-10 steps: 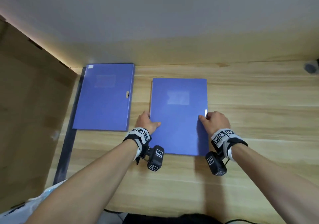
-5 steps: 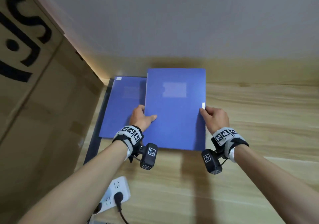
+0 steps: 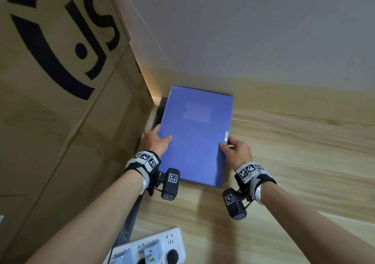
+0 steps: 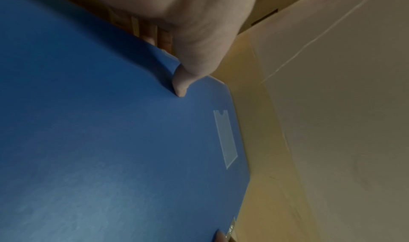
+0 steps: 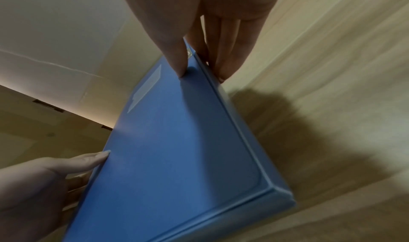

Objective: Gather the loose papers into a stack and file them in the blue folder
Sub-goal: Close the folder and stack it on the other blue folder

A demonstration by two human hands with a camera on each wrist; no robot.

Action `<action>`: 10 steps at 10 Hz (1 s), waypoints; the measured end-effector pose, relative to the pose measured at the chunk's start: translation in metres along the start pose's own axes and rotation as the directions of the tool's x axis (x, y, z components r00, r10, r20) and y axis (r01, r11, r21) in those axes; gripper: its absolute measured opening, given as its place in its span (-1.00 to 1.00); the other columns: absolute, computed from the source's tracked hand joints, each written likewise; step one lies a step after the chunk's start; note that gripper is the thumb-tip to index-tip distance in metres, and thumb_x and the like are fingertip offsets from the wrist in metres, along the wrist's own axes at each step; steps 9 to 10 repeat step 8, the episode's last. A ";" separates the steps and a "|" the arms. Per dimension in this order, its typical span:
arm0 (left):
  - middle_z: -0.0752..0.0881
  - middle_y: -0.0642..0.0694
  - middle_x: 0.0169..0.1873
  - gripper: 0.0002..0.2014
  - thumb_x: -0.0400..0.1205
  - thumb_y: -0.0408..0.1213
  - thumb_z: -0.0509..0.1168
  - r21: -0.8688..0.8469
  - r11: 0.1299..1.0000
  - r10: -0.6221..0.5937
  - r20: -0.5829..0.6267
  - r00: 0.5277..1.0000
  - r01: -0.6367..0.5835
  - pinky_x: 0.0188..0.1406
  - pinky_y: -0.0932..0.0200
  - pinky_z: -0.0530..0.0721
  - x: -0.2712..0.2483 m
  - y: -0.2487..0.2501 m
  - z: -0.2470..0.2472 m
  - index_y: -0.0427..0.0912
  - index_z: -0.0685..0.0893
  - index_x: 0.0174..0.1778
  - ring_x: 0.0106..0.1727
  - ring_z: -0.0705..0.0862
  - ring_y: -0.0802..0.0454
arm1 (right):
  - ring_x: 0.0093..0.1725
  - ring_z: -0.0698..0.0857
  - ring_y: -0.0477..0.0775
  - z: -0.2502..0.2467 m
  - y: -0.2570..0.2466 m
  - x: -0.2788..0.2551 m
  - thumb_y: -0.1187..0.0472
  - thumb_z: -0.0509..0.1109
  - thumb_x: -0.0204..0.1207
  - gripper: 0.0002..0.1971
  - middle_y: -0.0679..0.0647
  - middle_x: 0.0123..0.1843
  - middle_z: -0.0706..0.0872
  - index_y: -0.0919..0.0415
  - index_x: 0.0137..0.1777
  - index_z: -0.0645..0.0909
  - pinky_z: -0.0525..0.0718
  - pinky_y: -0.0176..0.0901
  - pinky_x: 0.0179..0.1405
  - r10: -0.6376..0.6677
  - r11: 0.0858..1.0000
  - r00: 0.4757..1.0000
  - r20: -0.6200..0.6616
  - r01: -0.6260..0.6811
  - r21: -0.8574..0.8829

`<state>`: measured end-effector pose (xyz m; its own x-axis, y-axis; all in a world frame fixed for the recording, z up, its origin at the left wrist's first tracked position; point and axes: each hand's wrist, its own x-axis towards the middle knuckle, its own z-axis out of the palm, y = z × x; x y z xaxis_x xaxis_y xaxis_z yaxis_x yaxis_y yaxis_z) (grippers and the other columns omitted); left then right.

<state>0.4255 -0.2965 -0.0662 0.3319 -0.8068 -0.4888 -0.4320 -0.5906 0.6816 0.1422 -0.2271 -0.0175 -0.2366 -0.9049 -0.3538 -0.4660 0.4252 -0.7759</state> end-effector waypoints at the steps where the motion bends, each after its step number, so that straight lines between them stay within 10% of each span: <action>1: 0.68 0.05 0.30 -0.22 0.14 0.25 0.40 -0.022 1.000 0.005 0.040 0.999 -0.004 0.09 -0.15 0.81 0.003 -0.003 -0.003 0.29 0.60 0.38 0.23 0.76 -0.14 | -0.02 0.73 0.01 0.011 -0.002 0.003 0.08 0.42 0.54 -0.73 -0.06 0.01 0.80 -0.05 0.23 0.73 0.63 -0.13 -0.01 -0.006 1.000 1.000 0.018 0.007 -0.027; 3: 0.47 -0.04 0.61 -0.31 0.66 -0.26 0.39 -0.058 0.998 -0.035 0.048 0.998 0.038 0.51 -0.15 0.55 -0.025 0.018 -0.007 -0.08 0.29 0.71 0.58 0.50 -0.16 | 0.07 0.77 0.04 0.020 0.000 0.007 0.05 0.40 0.56 -0.69 -0.09 0.06 0.84 -0.11 0.30 0.68 0.61 -0.14 -0.03 0.011 0.999 0.999 0.045 -0.009 -0.052; 10: 0.27 -0.06 0.71 -0.20 0.62 -0.23 0.33 0.015 0.993 0.120 0.012 0.993 -0.120 0.59 -0.27 0.41 -0.025 0.042 -0.019 0.03 0.09 0.75 0.69 0.31 -0.19 | 0.48 0.61 0.07 -0.007 -0.008 0.003 -0.03 0.29 0.66 -0.43 0.12 0.51 0.61 0.16 0.62 0.41 0.45 -0.15 0.43 0.108 0.993 0.993 -0.050 -0.105 0.057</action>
